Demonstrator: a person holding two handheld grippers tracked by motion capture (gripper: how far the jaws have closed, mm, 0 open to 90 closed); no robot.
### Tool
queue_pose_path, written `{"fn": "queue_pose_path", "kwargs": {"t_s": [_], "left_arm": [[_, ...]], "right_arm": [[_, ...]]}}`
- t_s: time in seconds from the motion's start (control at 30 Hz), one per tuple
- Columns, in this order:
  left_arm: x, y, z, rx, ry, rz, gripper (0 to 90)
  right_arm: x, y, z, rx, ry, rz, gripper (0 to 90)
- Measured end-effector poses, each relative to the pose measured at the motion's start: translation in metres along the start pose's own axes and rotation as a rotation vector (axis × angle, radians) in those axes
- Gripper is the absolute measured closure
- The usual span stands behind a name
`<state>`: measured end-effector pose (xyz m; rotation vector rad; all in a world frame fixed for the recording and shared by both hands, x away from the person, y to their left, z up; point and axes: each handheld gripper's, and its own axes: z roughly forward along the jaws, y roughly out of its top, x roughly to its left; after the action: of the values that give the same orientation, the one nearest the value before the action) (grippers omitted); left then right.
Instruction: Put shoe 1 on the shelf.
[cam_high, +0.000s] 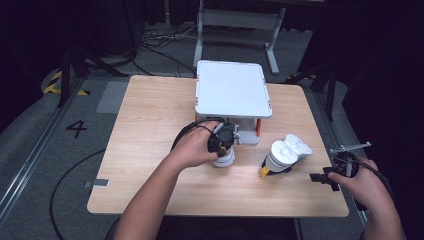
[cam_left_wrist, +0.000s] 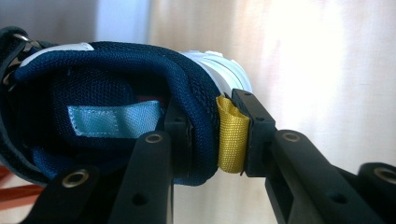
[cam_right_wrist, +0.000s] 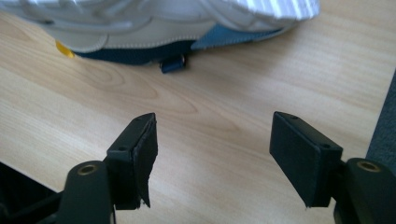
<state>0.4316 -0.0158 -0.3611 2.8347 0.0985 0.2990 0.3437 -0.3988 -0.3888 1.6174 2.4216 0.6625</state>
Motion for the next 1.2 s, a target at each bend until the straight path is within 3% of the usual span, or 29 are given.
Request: {"fn": "queue_pose_path", "kwargs": {"t_s": [0.1,0.2,0.3,0.4,0.43,0.53,0.6,0.67,0.7,0.77,0.83,0.93,0.97,1.03,1.07,1.13,1.2], "left_arm": [[0.013,0.0,0.01,0.013,0.052,0.014,70.0],[0.02,-0.002,0.017,0.008,0.062,0.017,69.9],[0.025,-0.002,0.022,0.025,0.1,0.016,68.3],[0.026,0.001,0.021,0.055,0.194,-0.009,62.6],[0.026,0.001,0.02,0.066,0.198,-0.039,60.6],[0.023,0.001,0.019,0.06,0.208,-0.068,57.9],[0.02,0.0,0.014,0.033,0.196,-0.141,53.7],[0.016,0.0,0.007,-0.014,0.224,-0.225,41.8],[0.014,-0.001,0.002,-0.03,0.23,-0.245,36.3],[0.009,-0.004,-0.008,-0.053,0.225,-0.273,36.8],[0.004,-0.007,-0.018,-0.069,0.227,-0.35,34.7],[-0.006,-0.015,-0.029,-0.067,0.203,-0.628,33.4],[-0.01,-0.017,-0.031,-0.068,0.209,-0.687,33.2],[-0.018,-0.02,-0.031,-0.085,0.236,-0.743,33.5],[-0.018,-0.02,-0.031,-0.085,0.236,-0.743,33.6],[-0.028,-0.024,-0.025,-0.118,0.243,-0.833,33.7],[-0.033,-0.027,-0.018,-0.145,0.254,-0.87,34.1]], "right_arm": [[-0.006,-0.007,0.0,0.007,-0.014,0.027,32.9],[-0.008,-0.011,-0.001,0.009,-0.025,0.041,33.0],[-0.009,-0.017,-0.004,0.006,-0.022,0.053,32.9],[-0.01,-0.021,-0.008,0.002,-0.029,0.061,33.0],[-0.01,-0.021,-0.009,-0.001,-0.034,0.061,33.0],[-0.009,-0.021,-0.01,0.0,-0.023,0.059,33.0],[-0.007,-0.02,-0.009,-0.003,-0.021,0.052,33.0],[-0.007,-0.017,-0.009,-0.003,-0.017,0.047,33.0],[-0.007,-0.016,-0.009,-0.005,-0.016,0.041,33.0],[-0.006,-0.013,-0.008,-0.006,-0.014,0.038,33.0],[-0.005,-0.011,-0.007,-0.007,-0.012,0.029,33.0],[-0.005,-0.003,-0.006,-0.017,-0.01,0.021,33.0],[-0.005,-0.001,-0.005,-0.02,-0.008,0.018,33.0],[-0.003,0.004,-0.004,-0.025,-0.007,0.01,33.0],[-0.003,0.004,-0.004,-0.025,-0.007,0.01,33.0],[0.0,0.011,-0.003,-0.028,0.002,-0.003,33.3],[0.002,0.016,-0.001,-0.031,0.009,-0.014,33.5]]}}
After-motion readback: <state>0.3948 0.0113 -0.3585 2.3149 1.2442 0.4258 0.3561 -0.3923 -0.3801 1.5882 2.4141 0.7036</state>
